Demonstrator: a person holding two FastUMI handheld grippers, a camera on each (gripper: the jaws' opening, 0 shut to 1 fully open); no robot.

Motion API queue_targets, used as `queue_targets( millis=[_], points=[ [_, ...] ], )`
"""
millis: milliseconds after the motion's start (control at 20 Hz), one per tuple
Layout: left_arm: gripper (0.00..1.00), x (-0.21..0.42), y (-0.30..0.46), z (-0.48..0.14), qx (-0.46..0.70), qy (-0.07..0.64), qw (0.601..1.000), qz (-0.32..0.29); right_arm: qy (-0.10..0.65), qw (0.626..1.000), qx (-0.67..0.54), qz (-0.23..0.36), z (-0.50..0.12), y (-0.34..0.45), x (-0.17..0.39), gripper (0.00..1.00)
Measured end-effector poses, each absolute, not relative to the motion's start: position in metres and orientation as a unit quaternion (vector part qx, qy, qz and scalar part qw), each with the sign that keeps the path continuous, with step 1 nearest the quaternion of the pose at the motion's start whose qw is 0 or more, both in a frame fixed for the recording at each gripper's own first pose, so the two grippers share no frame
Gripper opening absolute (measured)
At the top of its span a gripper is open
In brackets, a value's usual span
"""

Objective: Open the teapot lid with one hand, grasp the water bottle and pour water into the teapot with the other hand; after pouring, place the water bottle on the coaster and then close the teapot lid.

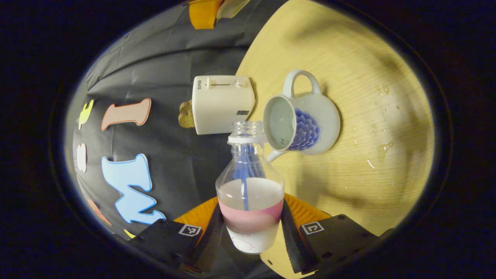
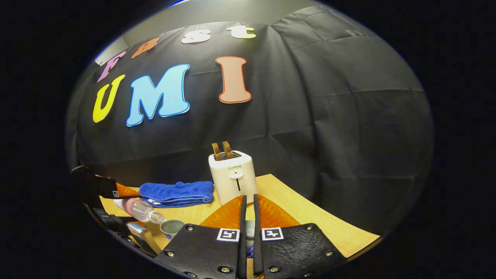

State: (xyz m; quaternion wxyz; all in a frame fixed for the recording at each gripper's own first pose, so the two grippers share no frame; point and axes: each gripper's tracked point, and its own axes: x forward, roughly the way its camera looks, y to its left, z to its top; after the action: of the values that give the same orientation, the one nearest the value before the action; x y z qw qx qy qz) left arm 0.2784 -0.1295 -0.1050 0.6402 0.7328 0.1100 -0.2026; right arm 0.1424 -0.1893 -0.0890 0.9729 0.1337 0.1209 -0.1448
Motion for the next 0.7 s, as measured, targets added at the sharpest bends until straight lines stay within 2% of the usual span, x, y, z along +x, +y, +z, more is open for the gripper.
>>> queue_targets(
  millis=[700],
  points=[
    [0.84,0.292,-0.132,-0.092,0.82,0.103,0.526,-0.201,0.119,0.975,0.125,-0.14,-0.087,-0.185,0.144,0.07]
  ],
)
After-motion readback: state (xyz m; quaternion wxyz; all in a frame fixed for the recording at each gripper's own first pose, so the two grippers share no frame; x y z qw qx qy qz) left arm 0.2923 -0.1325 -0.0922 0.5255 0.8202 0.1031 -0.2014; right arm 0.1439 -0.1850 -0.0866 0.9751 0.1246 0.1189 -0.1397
